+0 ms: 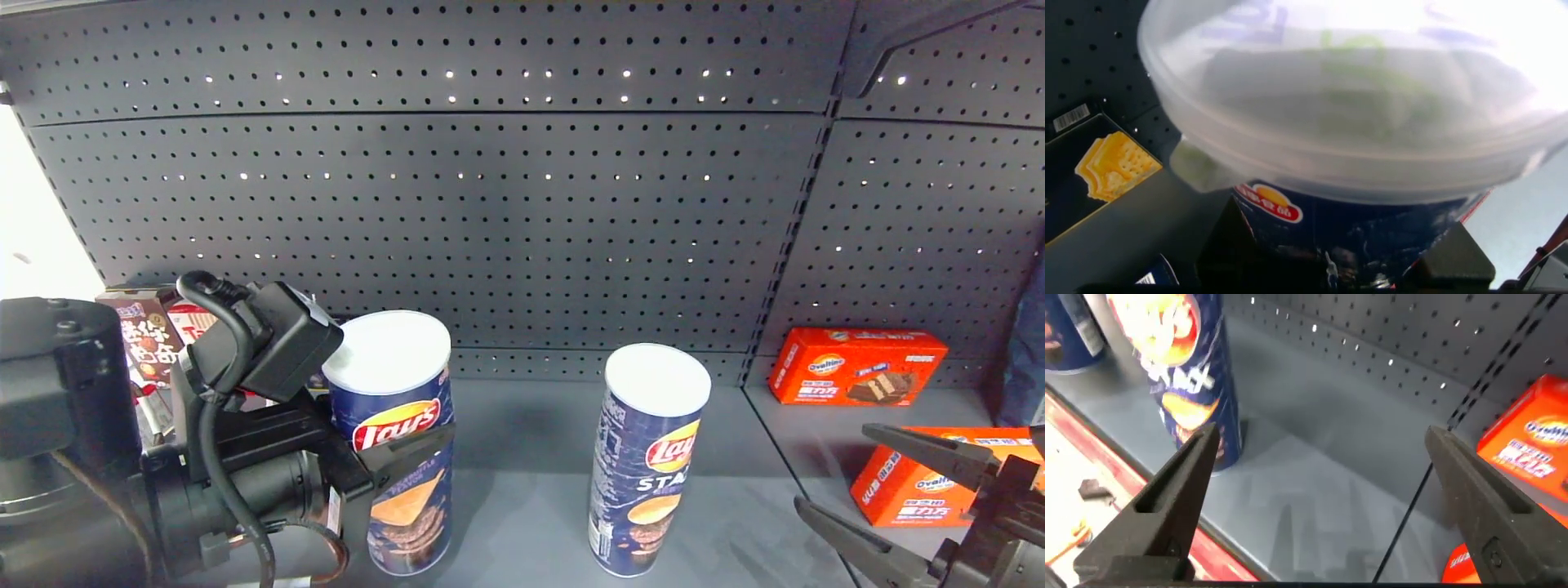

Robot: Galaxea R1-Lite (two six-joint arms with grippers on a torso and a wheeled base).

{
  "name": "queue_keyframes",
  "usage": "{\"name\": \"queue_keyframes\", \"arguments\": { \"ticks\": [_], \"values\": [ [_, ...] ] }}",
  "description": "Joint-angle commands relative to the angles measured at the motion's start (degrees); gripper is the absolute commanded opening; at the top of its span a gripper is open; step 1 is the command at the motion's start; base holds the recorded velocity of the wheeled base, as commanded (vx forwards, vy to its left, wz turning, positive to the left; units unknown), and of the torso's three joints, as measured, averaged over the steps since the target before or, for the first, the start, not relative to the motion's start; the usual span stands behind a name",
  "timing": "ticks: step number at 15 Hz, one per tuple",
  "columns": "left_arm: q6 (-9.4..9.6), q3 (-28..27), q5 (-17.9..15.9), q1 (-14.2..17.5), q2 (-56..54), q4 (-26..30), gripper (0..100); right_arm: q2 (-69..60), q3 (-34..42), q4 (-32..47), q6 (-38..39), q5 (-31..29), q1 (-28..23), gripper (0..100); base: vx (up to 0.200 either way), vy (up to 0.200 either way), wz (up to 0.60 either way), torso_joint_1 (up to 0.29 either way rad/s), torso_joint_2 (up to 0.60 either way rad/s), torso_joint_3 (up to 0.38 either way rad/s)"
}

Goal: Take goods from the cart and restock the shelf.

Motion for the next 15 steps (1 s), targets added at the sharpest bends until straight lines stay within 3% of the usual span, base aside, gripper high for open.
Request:
{"name": "queue_keyframes", "arguments": {
  "ticks": [1,15],
  "values": [
    [0.01,0.47,0.01,0.02,-0.57,-0.04,0,4.38,-0.05,-0.13,0.14,0.03,-0.08,100,0.0,0.0,0.0,0.0,0.0,0.0],
    [0.28,-0.41,-0.25,0.81,-1.19,-1.44,0,22.4,-9.1,-0.57,-0.03,0.2,-2.19,100,0.0,0.0,0.0,0.0,0.0,0.0]
  ]
}}
